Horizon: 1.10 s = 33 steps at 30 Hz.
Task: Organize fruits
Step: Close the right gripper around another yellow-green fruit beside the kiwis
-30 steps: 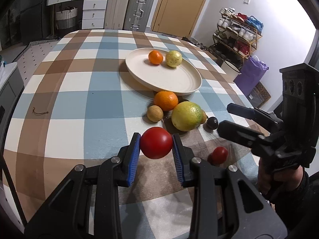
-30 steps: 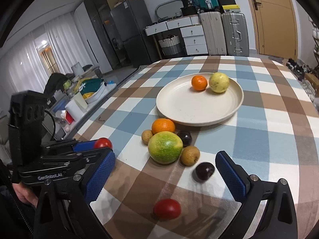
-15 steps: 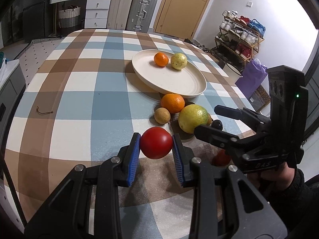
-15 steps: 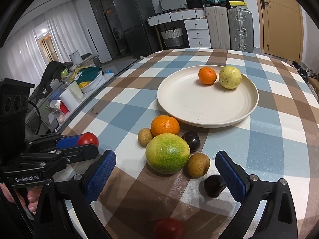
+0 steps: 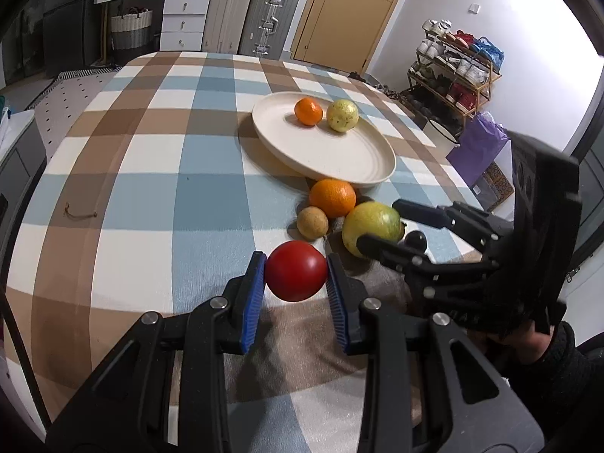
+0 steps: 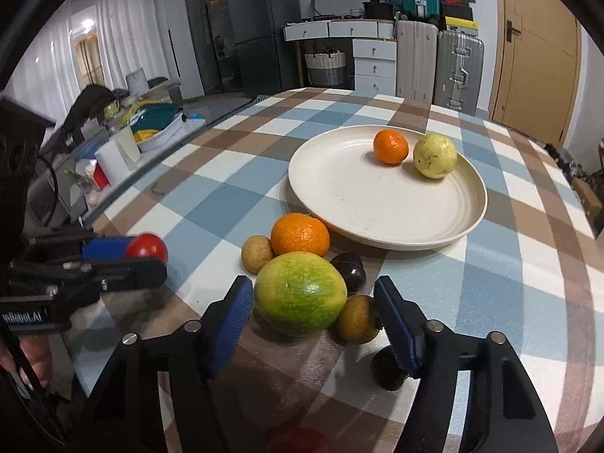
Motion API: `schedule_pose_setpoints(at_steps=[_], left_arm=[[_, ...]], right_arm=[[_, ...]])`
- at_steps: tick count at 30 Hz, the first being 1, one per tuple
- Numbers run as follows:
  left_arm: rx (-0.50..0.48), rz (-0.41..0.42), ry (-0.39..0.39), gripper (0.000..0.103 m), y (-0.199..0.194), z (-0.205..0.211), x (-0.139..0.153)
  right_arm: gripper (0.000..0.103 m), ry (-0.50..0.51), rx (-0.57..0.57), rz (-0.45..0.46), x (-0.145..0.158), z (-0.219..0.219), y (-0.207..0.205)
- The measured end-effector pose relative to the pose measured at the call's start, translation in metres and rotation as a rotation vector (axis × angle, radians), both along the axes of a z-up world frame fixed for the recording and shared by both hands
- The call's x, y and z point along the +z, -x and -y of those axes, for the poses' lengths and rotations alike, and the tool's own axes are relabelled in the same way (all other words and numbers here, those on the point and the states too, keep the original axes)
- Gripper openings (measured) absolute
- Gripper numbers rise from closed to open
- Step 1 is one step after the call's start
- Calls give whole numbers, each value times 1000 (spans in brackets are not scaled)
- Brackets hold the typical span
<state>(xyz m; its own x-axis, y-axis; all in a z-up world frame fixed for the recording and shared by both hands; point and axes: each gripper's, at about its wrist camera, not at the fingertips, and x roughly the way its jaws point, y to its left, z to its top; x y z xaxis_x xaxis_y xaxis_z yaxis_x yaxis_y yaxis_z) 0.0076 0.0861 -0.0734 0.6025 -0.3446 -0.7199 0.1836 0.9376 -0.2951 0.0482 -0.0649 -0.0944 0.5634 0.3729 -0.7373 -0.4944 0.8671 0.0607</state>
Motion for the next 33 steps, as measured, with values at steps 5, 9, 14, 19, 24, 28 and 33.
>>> schedule_pose_setpoints(at_steps=[5,9,14,19,24,28,33], left_arm=[[-11,11,-4,29,-4,4,4],[-7,9,0,29,-4,3,4],[2,5,6,29,-4,-1,2],[1,7,7,29,-3,-3,2],[4,7,9,29,-2,-4,2],[7,4,11,29,-2,-4,1],[7,3,12,29,-2,-4,1]], right_arm=[[64,28,24,22,-1,-4,4],[59,53,65,38,0,-10,10],[57,109,125,47,-1,-20,20],[49,154,175,58,-4,-31,30],[49,150,181,72,-5,-31,32],[49,112,169,79,-4,-25,32],[49,1,139,62,4,-9,25]])
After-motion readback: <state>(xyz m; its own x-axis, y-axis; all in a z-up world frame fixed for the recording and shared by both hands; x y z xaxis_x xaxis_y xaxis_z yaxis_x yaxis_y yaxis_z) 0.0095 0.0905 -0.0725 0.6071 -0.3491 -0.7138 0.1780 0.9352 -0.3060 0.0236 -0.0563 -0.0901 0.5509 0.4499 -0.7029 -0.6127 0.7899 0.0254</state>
